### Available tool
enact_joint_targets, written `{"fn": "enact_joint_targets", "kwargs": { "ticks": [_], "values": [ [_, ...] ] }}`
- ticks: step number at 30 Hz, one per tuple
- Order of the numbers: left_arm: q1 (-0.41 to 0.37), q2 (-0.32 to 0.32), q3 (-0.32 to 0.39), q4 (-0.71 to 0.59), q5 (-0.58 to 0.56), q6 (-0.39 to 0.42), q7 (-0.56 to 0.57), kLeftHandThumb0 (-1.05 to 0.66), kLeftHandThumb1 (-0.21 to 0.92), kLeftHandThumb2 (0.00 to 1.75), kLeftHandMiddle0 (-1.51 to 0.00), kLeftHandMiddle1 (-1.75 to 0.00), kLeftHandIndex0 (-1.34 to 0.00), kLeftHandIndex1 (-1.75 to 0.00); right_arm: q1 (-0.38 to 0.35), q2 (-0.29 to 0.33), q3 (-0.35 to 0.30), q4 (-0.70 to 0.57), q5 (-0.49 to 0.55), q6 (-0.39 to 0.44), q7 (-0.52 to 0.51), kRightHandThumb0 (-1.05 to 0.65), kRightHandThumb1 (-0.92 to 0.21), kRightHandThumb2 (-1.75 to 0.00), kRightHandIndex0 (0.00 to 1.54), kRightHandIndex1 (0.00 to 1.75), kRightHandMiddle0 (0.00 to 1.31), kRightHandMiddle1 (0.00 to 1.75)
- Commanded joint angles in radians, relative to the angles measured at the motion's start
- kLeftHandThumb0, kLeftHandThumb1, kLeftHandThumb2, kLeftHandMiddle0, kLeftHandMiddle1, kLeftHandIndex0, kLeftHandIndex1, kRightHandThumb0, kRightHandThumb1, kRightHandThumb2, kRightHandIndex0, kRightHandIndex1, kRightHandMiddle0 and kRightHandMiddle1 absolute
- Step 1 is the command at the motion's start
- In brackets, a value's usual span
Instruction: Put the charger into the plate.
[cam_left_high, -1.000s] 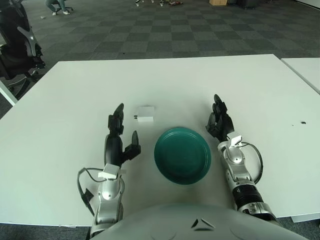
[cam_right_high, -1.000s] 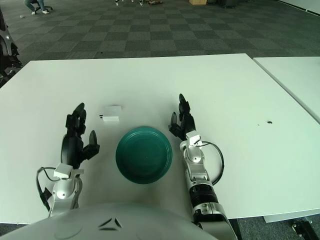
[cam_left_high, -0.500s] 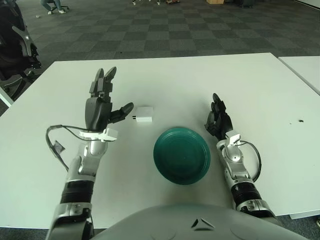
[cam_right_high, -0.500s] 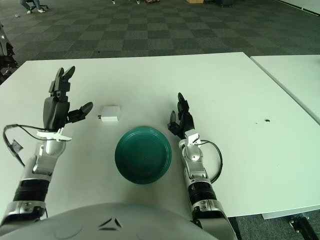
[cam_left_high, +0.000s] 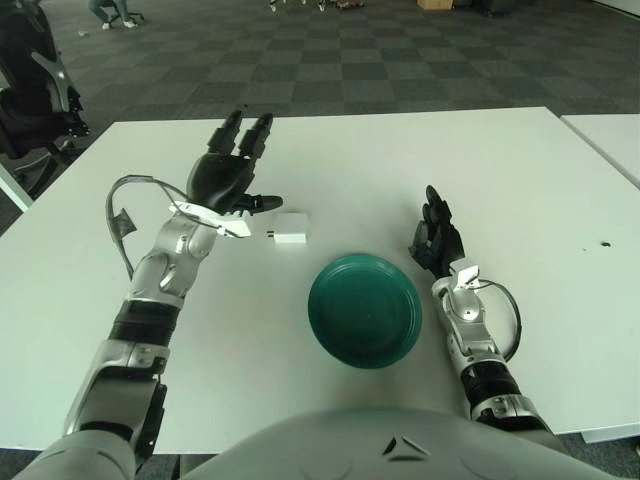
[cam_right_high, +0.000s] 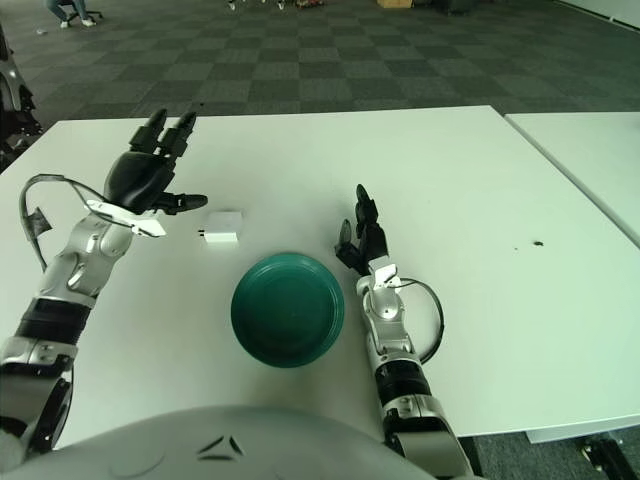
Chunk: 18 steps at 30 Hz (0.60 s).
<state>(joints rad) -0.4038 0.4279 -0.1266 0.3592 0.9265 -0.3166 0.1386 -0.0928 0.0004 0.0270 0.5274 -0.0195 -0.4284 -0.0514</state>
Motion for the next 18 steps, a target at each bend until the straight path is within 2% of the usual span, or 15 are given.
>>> {"fn": "enact_joint_targets", "kwargs": {
  "ticks": [1, 6, 10, 14, 17, 18],
  "values": [
    [-0.136, 0.042, -0.119, 0.196, 0.087, 0.018, 0.007, -1.05, 0.92, 0.39, 0.0, 0.0, 0.0, 0.0, 0.135, 0.043, 0.018, 0.207, -0.013, 0.063, 0.003, -0.85, -0.92, -0.94, 0.02, 0.0, 0.0, 0.15],
    [-0.204, 0.055, -0.199, 0.322, 0.104, -0.039, 0.042, -1.05, 0.92, 0.4, 0.0, 0.0, 0.0, 0.0, 0.133, 0.045, 0.017, 0.216, -0.011, 0.056, 0.008, -0.85, -0.92, -0.94, 0.01, 0.0, 0.0, 0.16],
    [-0.277, 0.047, -0.259, 0.486, 0.089, -0.146, 0.074, -1.05, 0.92, 0.4, 0.0, 0.0, -0.02, -0.01, 0.134, 0.048, 0.016, 0.218, -0.007, 0.059, 0.011, -0.85, -0.92, -0.94, 0.01, 0.0, 0.0, 0.14],
    [-0.333, 0.031, -0.294, 0.61, 0.065, -0.207, 0.081, -1.05, 0.92, 0.39, 0.0, 0.0, -0.06, -0.04, 0.134, 0.051, 0.013, 0.219, -0.006, 0.065, 0.009, -0.85, -0.92, -0.93, 0.0, 0.0, 0.0, 0.13],
    [-0.37, 0.012, -0.315, 0.692, 0.049, -0.237, 0.068, -1.05, 0.92, 0.36, 0.0, 0.0, -0.01, -0.26, 0.137, 0.053, 0.009, 0.217, -0.003, 0.071, 0.008, -0.85, -0.92, -0.92, 0.0, 0.0, 0.0, 0.14],
    [-0.38, 0.006, -0.32, 0.713, 0.043, -0.246, 0.06, -1.05, 0.92, 0.36, 0.0, 0.0, -0.01, -0.28, 0.137, 0.054, 0.008, 0.218, -0.001, 0.071, 0.008, -0.86, -0.92, -0.92, 0.0, 0.0, 0.0, 0.15]
  ]
}}
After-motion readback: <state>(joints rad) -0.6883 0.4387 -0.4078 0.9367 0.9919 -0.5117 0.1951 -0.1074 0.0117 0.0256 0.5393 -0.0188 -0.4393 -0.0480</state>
